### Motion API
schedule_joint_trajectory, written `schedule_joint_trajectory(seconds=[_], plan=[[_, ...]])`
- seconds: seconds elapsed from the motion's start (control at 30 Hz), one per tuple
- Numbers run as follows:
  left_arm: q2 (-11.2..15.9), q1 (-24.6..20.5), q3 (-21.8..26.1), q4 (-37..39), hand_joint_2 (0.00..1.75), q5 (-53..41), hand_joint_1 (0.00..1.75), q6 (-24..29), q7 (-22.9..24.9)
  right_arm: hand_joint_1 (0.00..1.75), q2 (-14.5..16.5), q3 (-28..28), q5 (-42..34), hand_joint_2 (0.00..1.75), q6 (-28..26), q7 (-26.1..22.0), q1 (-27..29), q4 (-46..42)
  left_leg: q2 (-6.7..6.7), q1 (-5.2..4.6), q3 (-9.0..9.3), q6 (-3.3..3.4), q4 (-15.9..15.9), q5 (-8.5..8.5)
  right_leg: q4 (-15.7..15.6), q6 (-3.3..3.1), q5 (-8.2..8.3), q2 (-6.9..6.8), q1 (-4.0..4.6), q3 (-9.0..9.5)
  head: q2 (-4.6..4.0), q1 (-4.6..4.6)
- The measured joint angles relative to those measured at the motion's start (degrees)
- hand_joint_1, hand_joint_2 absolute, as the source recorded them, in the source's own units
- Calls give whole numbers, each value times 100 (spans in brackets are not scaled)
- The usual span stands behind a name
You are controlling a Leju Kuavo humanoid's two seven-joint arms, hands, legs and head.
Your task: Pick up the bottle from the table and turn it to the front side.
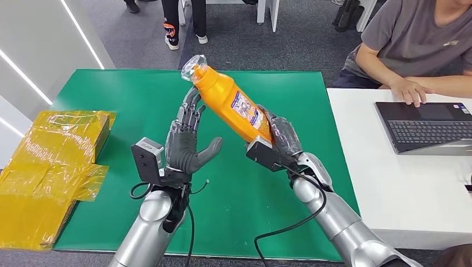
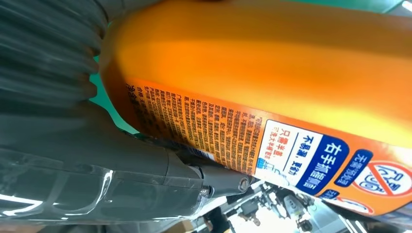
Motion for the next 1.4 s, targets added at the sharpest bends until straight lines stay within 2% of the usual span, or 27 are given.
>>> schedule_joint_trajectory(seconds=[0.47,1.0,1.4], plan=[[64,-25,80,76,175,64,0,231,-212,175,-53,50,-209,175,-103,-522,317,-119,0,0,-4,-1,0,1,3,0,0,0,0,-3,0,0],[60,-115,201,261,175,28,0,199,-225,175,-203,340,-198,175,203,-751,404,-85,0,0,-6,-2,0,2,3,0,0,-1,0,-6,0,-1],[57,-139,204,449,175,-16,0,98,-251,175,-345,462,-81,175,408,-707,436,-31,2,-1,-5,-3,0,2,3,0,0,1,0,-6,0,-1]])
